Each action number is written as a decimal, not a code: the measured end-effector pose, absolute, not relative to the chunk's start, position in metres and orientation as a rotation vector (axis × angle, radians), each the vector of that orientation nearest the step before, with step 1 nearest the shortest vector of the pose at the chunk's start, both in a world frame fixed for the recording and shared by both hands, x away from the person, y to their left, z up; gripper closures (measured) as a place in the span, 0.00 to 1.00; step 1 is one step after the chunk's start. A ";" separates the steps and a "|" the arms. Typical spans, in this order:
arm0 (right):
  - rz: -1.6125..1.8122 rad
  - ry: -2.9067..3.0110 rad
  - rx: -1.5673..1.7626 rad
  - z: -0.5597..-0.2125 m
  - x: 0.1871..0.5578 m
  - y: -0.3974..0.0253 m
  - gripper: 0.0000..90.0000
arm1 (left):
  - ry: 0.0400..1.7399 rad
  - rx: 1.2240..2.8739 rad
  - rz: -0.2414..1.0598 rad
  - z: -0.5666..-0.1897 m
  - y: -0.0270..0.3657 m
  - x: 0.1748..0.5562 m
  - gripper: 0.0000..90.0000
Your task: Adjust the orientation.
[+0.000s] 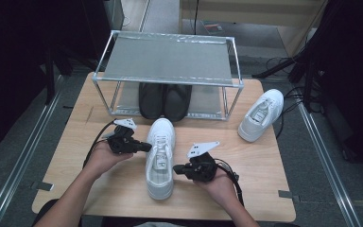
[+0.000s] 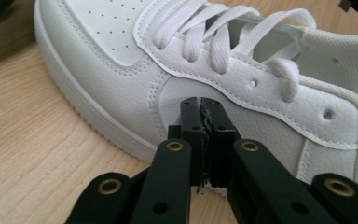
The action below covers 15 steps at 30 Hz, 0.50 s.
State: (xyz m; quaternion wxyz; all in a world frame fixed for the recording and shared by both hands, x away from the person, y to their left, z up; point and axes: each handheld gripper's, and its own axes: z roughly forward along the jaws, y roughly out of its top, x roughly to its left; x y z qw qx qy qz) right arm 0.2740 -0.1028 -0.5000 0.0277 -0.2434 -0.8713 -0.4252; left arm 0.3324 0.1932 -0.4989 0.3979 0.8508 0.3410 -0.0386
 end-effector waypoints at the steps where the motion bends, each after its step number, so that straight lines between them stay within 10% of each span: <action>1: -1.315 -2.687 -0.757 -0.500 0.275 -0.104 1.00 | 0.868 2.156 -0.118 -0.498 0.194 0.333 0.95; 15: -1.406 -2.670 -0.892 -0.485 0.294 -0.141 0.79 | 0.846 2.122 -0.102 -0.480 0.205 0.323 0.69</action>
